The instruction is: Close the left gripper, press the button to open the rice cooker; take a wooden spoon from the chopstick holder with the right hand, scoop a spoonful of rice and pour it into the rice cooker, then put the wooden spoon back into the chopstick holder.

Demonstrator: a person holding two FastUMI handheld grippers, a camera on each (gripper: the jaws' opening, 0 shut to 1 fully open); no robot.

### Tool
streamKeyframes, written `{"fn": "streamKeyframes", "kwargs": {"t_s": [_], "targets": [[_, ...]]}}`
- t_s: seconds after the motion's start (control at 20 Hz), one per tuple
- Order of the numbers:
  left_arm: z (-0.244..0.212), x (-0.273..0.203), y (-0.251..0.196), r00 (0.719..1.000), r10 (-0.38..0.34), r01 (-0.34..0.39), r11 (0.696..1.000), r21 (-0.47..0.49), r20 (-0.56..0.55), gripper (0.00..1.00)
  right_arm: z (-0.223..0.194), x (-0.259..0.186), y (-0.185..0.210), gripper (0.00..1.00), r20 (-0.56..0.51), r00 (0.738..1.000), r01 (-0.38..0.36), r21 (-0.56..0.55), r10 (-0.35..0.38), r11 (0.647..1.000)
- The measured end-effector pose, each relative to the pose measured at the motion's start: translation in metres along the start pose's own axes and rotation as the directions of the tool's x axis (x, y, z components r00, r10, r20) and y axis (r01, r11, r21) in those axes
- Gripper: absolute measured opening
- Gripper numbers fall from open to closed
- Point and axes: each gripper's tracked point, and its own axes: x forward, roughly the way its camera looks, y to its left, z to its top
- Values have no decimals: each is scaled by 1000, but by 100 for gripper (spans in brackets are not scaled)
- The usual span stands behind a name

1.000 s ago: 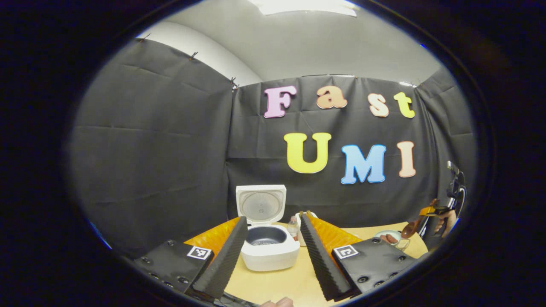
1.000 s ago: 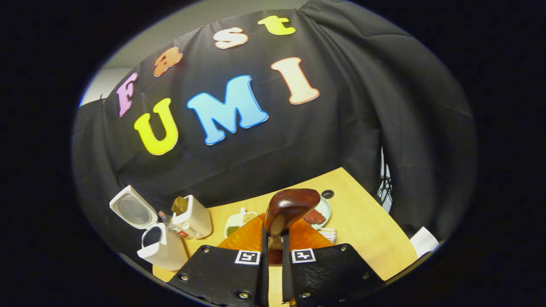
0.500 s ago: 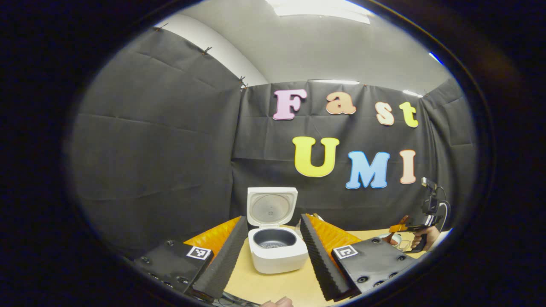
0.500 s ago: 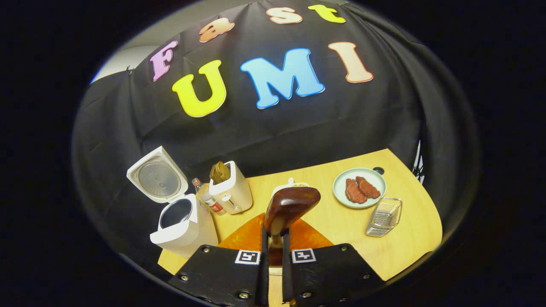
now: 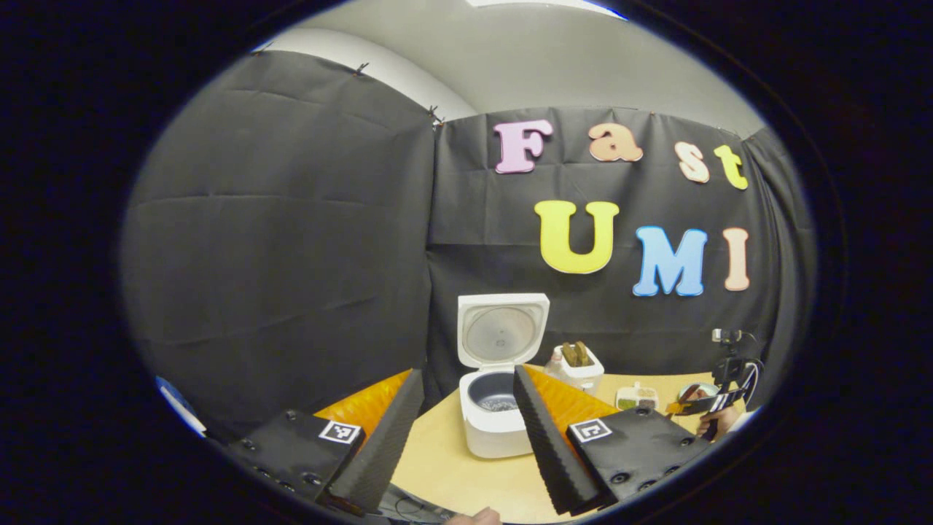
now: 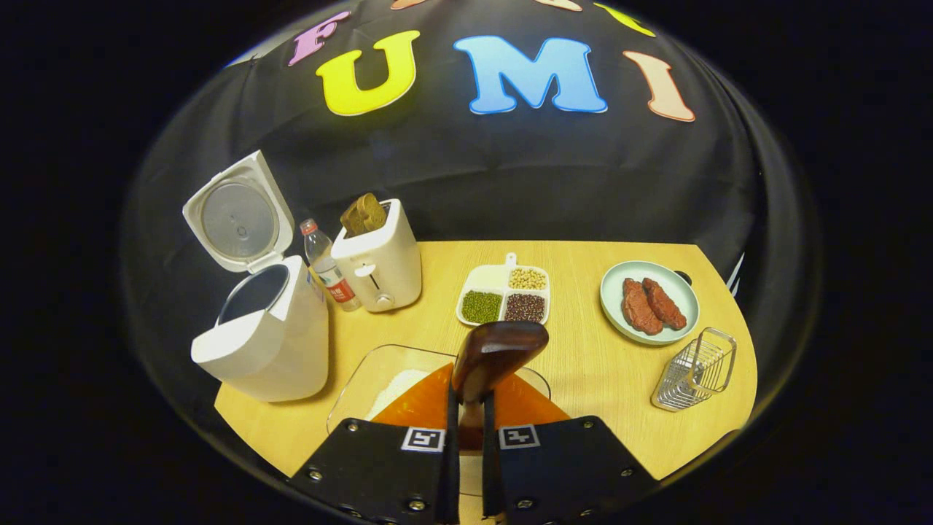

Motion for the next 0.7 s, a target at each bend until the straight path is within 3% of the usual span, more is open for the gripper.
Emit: {"fn": "streamKeyframes", "kwargs": {"t_s": [0.35, 0.7], "targets": [[-5, 2, 0, 998, 65, -64, 998, 26, -18, 90, -20, 23, 38, 13, -78, 992, -102, 9, 103, 995], [6, -19, 16, 991, 136, -136, 990, 22, 1, 87, -23, 32, 74, 13, -136, 967, -190, 163, 213, 968]]}}
